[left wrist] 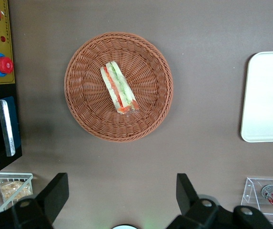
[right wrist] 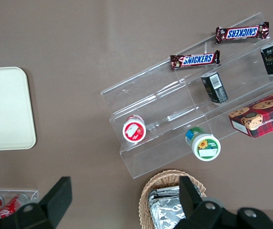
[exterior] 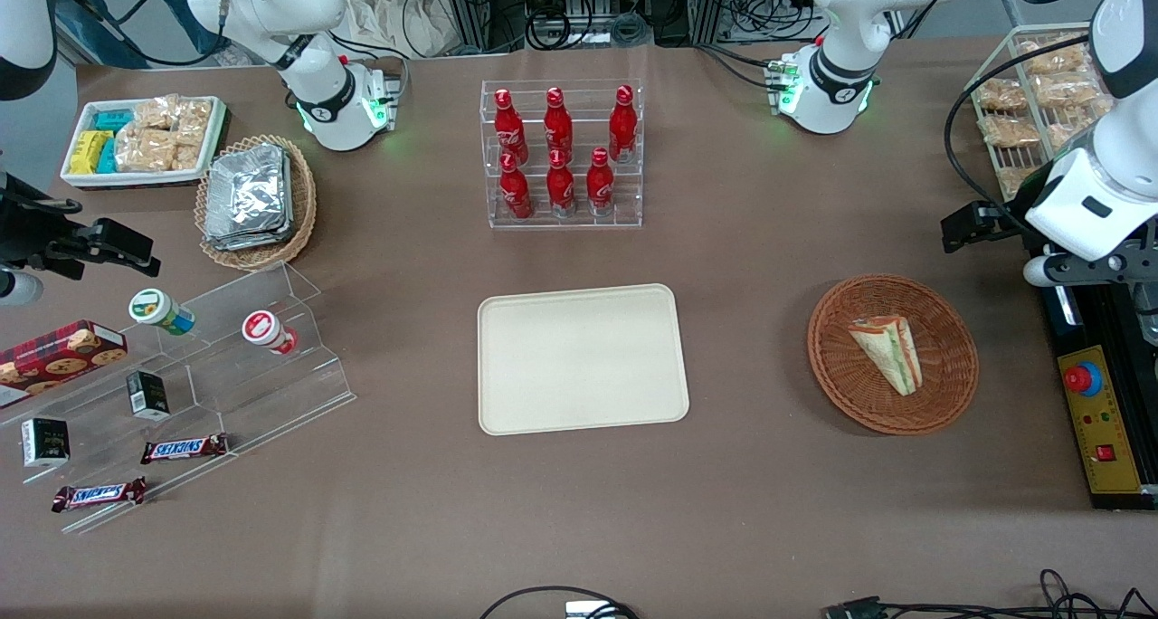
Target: Place sandwich from basket to tray
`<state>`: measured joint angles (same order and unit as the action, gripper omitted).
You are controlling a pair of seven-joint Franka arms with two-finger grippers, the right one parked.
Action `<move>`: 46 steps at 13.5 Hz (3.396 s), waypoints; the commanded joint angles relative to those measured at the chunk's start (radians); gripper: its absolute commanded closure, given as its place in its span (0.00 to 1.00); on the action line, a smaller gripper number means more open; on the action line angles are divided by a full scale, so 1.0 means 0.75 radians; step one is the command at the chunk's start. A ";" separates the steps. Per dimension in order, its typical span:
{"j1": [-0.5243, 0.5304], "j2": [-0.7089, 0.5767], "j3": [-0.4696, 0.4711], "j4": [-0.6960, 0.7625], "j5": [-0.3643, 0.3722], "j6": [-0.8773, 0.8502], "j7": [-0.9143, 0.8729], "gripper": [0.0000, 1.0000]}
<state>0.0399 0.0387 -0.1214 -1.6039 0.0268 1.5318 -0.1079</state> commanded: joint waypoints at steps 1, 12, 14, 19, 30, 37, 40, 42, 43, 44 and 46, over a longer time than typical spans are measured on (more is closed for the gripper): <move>-0.020 -0.021 0.021 -0.025 -0.013 0.017 -0.001 0.00; -0.020 -0.013 0.021 -0.027 0.001 0.011 0.017 0.00; -0.012 -0.007 0.023 -0.027 0.001 0.003 0.019 0.00; -0.010 0.069 0.025 -0.031 0.007 0.015 -0.012 0.00; 0.069 0.337 0.031 -0.260 0.005 0.413 -0.286 0.02; 0.102 0.490 0.031 -0.351 -0.017 0.670 -0.304 0.02; 0.102 0.529 0.031 -0.353 -0.019 0.717 -0.322 0.02; 0.102 0.562 0.031 -0.357 -0.021 0.753 -0.324 0.02; 0.102 0.576 0.031 -0.361 -0.021 0.760 -0.329 0.02; 0.102 0.595 0.031 -0.361 -0.021 0.766 -0.331 0.02; 0.100 0.623 0.029 -0.359 -0.021 0.772 -0.331 0.02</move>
<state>0.1161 0.4891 -0.0961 -1.8712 0.0188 2.0905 -0.3404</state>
